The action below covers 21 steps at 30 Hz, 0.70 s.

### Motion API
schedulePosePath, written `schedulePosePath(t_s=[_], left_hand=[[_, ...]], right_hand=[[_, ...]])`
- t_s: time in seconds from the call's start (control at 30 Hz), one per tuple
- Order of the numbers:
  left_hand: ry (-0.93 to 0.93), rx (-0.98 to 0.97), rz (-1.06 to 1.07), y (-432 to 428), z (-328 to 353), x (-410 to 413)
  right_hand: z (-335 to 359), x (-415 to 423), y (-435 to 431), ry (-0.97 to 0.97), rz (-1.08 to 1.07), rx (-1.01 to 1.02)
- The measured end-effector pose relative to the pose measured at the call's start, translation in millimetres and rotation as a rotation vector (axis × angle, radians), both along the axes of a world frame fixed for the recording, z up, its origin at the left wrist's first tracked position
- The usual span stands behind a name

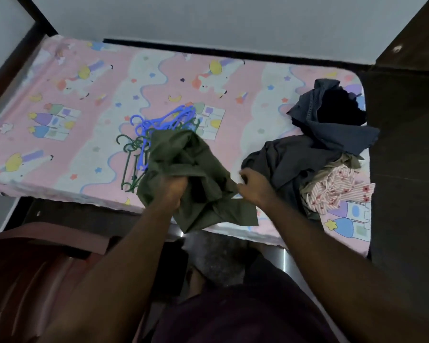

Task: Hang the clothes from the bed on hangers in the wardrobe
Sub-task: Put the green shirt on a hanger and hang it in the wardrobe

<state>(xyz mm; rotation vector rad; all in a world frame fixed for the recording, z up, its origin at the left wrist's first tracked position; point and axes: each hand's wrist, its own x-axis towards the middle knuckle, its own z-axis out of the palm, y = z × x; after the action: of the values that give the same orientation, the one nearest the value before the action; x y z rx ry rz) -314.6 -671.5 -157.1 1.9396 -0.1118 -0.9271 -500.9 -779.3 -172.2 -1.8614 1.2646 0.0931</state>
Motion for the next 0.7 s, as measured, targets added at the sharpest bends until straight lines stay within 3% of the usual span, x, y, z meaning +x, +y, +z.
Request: schedulePosePath(t_s=[0.17,0.33,0.5,0.6,0.7], left_hand=[[-0.206,0.250,-0.058,-43.8,0.4,-27.8],[-0.264,0.218,-0.027,-73.4,-29.2,-42.9],[-0.222,0.165,-0.129,-83.2,-55.7,-57.5],[-0.087,0.117,-0.121,-92.5,-62.8,-61.6],[-0.041,0.121,-0.060,-103.6,-71.1,-62.8]], right_hand=[[-87.9,-46.1,-53.8,0.329,0.238,-0.003],[-131.8,-37.4,-95.5,0.432,0.579,-0.269],[-174.8,-11.6,-122.7,0.552,0.915,-0.283],[-198.1,-17.0,-136.3,0.631,0.925,-0.220],[-221.2,-58.5,-154.6,0.647,0.802,-0.122]])
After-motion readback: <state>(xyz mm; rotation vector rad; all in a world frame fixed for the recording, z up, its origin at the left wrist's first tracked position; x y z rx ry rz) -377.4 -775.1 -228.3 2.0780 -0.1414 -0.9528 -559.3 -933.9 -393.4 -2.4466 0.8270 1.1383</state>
